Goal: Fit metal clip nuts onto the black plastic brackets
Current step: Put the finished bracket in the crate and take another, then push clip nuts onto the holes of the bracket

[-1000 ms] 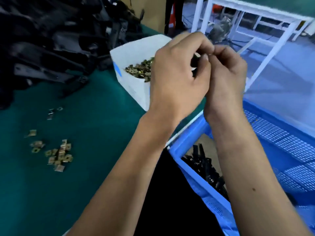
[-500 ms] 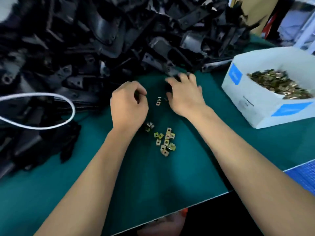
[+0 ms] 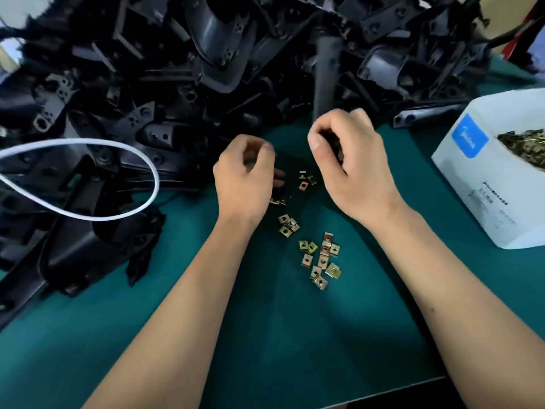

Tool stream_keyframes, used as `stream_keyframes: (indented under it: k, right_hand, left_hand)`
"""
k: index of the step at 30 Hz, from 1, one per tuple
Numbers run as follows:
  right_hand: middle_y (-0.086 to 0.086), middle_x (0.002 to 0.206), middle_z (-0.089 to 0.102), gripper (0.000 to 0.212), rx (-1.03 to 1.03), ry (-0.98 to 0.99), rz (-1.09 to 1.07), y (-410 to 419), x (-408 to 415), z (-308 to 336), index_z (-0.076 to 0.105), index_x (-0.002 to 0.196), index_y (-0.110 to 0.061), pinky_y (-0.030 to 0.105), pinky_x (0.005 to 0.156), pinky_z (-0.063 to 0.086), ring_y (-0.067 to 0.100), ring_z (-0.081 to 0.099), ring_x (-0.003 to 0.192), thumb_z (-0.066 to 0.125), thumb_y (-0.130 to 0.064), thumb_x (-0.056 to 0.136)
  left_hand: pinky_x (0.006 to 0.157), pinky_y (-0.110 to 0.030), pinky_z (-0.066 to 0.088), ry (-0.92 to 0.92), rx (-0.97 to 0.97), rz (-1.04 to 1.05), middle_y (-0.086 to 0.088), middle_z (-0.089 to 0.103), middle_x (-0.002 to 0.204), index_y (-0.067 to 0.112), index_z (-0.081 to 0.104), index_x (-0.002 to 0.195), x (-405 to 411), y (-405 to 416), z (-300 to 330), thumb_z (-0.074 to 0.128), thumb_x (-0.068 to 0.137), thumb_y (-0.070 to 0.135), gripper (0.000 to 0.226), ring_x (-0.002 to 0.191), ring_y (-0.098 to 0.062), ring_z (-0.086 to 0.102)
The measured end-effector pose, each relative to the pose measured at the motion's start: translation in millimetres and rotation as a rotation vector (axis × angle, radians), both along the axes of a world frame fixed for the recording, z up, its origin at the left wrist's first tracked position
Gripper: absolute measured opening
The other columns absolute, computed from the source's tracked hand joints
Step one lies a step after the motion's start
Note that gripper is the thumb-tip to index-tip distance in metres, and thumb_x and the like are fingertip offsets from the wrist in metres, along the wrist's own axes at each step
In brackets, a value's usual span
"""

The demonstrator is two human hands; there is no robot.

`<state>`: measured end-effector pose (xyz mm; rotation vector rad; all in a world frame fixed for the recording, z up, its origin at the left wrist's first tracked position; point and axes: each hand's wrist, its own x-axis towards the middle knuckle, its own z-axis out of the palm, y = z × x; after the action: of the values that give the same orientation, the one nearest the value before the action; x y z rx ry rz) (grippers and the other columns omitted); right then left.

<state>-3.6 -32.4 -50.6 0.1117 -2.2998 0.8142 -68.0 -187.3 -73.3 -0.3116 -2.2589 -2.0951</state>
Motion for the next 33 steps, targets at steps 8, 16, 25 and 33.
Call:
stream_keyframes:
  k: [8, 16, 25, 33]
  right_hand:
    - [0.002, 0.106, 0.072, 0.016, 0.151, 0.007, 0.384, -27, 3, 4, 0.078, 0.109, 0.0, 0.04, 0.093, 0.051, 0.03, 0.065, 0.1, 0.065, 0.0, 0.099]
    - [0.011, 0.094, 0.078, 0.023, 0.121, 0.064, 0.464, -38, 9, 3, 0.077, 0.079, 0.002, 0.038, 0.09, 0.056, 0.027, 0.072, 0.102, 0.064, 0.021, 0.08]
    - [-0.004, 0.091, 0.072, 0.017, -0.205, -0.188, -0.241, 2, -2, -6, 0.074, 0.094, -0.019, 0.038, 0.079, 0.055, 0.016, 0.068, 0.085, 0.058, -0.012, 0.092]
    - [-0.004, 0.106, 0.057, 0.018, 0.173, -0.576, -0.117, -6, -7, -9, 0.071, 0.105, -0.025, 0.039, 0.084, 0.052, 0.021, 0.059, 0.099, 0.072, -0.039, 0.094]
  left_hand:
    - [0.083, -0.04, 0.061, -0.399, 0.241, -0.522, -0.009, 0.075, 0.12, 0.02, 0.071, 0.126, 0, -14, 16, 0.039, 0.096, 0.072, 0.068, 0.104, -0.024, 0.073]
    - [0.065, -0.026, 0.053, -0.45, 0.399, -0.68, 0.002, 0.066, 0.085, 0.022, 0.064, 0.104, -8, -37, 21, 0.058, 0.099, 0.025, 0.009, 0.073, -0.009, 0.062]
    - [0.073, -0.031, 0.06, -0.267, 0.587, -0.346, 0.003, 0.068, 0.085, 0.02, 0.05, 0.124, -14, -34, 18, 0.063, 0.095, -0.004, 0.04, 0.082, -0.014, 0.072]
    - [0.082, -0.038, 0.062, -0.481, 0.89, -0.219, -0.012, 0.066, 0.081, 0.007, 0.053, 0.113, -11, -20, 14, 0.064, 0.085, -0.02, 0.04, 0.079, -0.022, 0.072]
